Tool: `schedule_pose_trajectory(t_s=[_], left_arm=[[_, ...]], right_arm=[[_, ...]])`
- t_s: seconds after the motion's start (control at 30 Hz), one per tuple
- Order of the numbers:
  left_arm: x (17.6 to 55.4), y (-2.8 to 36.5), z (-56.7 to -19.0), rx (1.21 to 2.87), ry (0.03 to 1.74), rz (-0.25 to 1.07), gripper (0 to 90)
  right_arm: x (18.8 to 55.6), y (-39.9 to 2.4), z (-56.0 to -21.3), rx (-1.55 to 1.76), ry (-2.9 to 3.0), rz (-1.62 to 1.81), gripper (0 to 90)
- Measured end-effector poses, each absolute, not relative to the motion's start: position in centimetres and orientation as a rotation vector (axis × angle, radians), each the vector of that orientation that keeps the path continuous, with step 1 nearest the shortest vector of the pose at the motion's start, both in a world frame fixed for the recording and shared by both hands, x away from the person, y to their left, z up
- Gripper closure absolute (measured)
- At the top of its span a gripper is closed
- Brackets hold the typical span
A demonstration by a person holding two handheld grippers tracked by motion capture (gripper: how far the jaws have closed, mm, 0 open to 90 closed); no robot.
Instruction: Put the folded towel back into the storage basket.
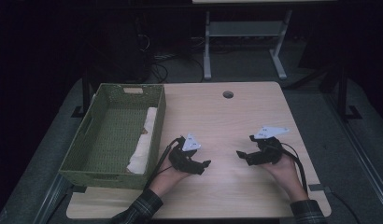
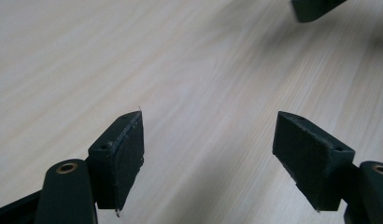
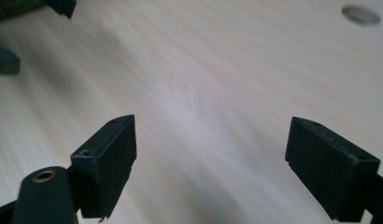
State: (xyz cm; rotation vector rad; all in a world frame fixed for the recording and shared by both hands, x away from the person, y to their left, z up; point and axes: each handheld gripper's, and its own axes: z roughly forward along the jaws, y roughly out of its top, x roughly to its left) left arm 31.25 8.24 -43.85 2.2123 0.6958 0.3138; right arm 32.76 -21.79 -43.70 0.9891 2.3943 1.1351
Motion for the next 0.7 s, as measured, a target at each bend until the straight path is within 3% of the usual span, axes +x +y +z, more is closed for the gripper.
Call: schedule_pose_trajectory(t_s=[0.3,0.7], left_arm=[[31.3,8.4,-46.5,2.279,0.697,0.33,23.7],[31.2,8.2,-47.2,2.294,0.702,0.294,22.8]], right_arm=[[30.2,-23.3,-47.0,1.06,2.387,1.025,16.2],[30.0,-23.3,-47.8,1.08,2.416,1.01,16.0]])
